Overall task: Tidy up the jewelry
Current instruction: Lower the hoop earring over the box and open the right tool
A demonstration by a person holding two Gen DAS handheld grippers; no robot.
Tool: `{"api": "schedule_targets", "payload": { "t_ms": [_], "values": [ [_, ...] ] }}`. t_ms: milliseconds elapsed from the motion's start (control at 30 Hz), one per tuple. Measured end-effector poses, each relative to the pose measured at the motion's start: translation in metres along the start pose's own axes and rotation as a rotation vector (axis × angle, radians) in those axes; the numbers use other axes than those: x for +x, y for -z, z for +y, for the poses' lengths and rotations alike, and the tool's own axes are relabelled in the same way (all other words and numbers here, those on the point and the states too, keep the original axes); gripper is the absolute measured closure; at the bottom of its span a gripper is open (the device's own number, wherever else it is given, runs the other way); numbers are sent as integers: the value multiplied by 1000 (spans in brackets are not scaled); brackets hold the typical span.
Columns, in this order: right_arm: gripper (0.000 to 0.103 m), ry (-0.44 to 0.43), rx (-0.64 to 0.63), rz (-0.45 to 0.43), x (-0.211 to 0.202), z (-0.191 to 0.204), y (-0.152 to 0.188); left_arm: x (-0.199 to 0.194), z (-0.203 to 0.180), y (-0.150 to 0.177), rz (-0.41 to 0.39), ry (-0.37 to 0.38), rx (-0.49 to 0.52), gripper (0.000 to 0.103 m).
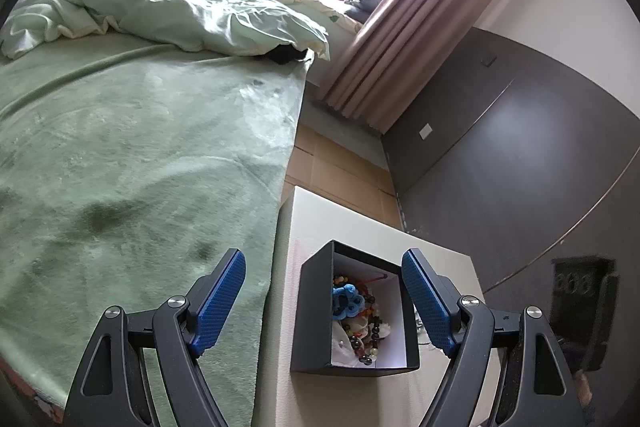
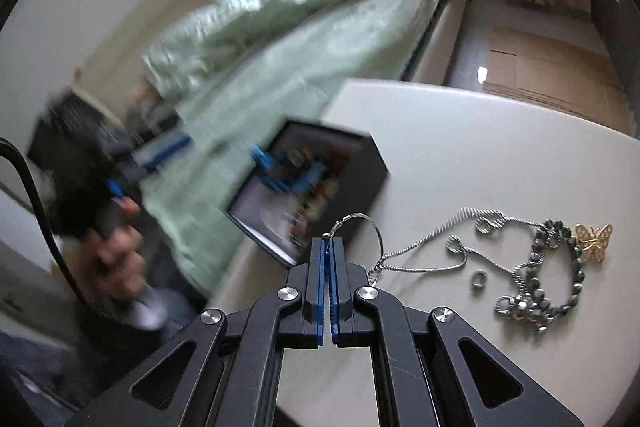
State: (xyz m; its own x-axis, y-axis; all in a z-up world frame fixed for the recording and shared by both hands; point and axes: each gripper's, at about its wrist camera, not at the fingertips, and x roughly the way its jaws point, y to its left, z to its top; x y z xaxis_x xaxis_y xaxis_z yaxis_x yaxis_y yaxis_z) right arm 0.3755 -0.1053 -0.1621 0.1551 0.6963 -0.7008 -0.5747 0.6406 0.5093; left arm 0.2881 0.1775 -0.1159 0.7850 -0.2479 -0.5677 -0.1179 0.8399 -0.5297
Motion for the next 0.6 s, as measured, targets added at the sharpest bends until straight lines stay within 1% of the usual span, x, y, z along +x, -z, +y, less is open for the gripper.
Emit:
{"api": "schedule_targets", "payload": {
  "t_ms": [133,233,300,433,533,600],
  "values": [
    [100,-94,51,-87,-18,13,-9,-1,0,0,-1,0,-2,22],
    [100,-135,59,-130,-26,26,-14,-2,2,-1,-4,0,-8,22],
    [100,-141,51,-149,-30,37,-19,-3,3,-2,-8,1,-11,22],
    [100,-152,39,-159,-25,51,-30,-4,3,-2,-9,3,-12,22],
    [100,-135,30,-149,-14,57,-36,-4,3,-2,-8,1,-5,22],
    [99,-125,38,-126,-3,58,-41,-4,3,-2,-5,-1,-2,22]
  ]
}}
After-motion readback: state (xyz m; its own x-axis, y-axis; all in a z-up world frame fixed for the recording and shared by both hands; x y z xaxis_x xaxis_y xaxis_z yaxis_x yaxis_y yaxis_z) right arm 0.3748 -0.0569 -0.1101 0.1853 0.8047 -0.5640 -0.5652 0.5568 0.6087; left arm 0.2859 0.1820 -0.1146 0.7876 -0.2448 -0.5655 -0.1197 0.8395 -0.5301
